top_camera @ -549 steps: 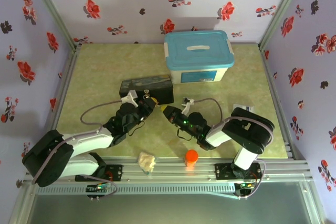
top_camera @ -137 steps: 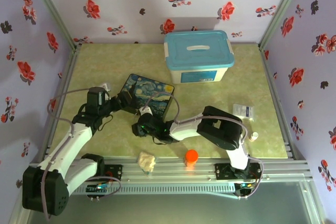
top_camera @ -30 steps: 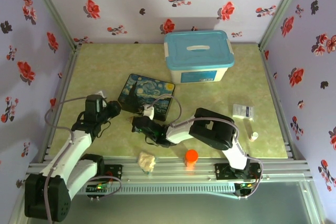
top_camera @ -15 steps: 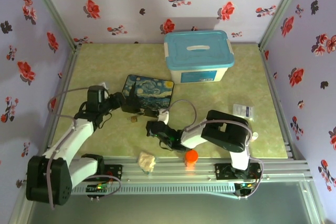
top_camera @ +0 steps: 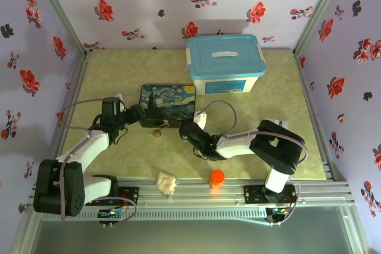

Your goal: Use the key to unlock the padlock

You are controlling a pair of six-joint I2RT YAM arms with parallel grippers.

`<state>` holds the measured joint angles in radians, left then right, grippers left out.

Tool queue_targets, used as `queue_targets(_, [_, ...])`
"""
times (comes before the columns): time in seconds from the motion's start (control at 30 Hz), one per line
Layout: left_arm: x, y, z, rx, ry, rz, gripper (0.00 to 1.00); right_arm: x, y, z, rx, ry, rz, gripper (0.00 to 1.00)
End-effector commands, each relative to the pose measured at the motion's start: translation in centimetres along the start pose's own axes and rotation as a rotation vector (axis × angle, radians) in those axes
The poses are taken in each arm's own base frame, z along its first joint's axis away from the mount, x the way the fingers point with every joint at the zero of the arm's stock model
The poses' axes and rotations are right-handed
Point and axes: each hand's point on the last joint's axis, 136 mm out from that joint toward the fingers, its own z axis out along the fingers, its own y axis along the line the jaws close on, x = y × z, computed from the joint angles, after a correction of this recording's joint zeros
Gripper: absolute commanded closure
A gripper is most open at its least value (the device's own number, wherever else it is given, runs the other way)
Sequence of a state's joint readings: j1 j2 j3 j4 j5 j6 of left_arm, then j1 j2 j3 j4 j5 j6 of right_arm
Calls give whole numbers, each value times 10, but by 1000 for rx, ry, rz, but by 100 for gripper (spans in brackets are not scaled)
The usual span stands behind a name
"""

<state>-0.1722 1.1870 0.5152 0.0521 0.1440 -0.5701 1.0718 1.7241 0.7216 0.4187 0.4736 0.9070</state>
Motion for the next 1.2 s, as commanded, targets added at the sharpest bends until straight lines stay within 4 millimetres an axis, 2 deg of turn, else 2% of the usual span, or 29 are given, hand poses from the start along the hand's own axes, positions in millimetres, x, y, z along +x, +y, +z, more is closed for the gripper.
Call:
queue_targets(0.0, [-6, -23, -4, 118, -36, -20, 42, -13, -26, -3, 89, -36, -36, 70])
queue_targets(0.1, [11, -30, -7, 156, -22, -32, 46, -25, -37, 0, 108, -43, -16, 70])
queue_targets(0.23, [24, -19, -29, 144, -70, -76, 53, -40, -38, 3, 109, -52, -43, 69])
queue_targets(0.27, [27, -16, -35, 135, -71, -78, 60, -42, -39, 5, 111, -45, -43, 68])
queue_targets(0.33, [35, -14, -44, 134, -61, -78, 80, -44, -41, 11, 87, -26, -13, 68])
queue_targets(0.37, [41, -13, -47, 129, -45, -76, 87, -44, -41, 13, 71, -19, 2, 68])
queue_targets(0.4, [46, -12, -49, 124, -31, -75, 90, -45, -42, 12, 72, -21, 10, 68])
queue_targets(0.47, [60, -8, -47, 111, 11, -83, 91, -43, -35, 9, 48, -22, 3, 66])
queue_targets(0.5, [73, -5, -43, 99, 50, -83, 92, -39, -31, 6, 41, -18, -7, 63])
queue_targets(0.6, [89, -4, -35, 60, 98, -35, 95, -27, -14, -2, 12, 5, -53, 52])
queue_targets(0.73, [97, -6, -24, 20, 101, 27, 97, -3, 11, -3, -29, 59, -115, 47])
queue_targets(0.9, [106, -11, -5, -18, 108, 81, 95, 22, 36, 10, -64, 126, -165, 47])
queue_targets(1.03, [106, -18, 9, -1, 91, 96, 93, 22, 38, 10, -79, 124, -143, 46])
queue_targets(1.17, [103, -31, 20, 18, 79, 118, 90, 15, 26, 1, -31, 109, -184, 47])
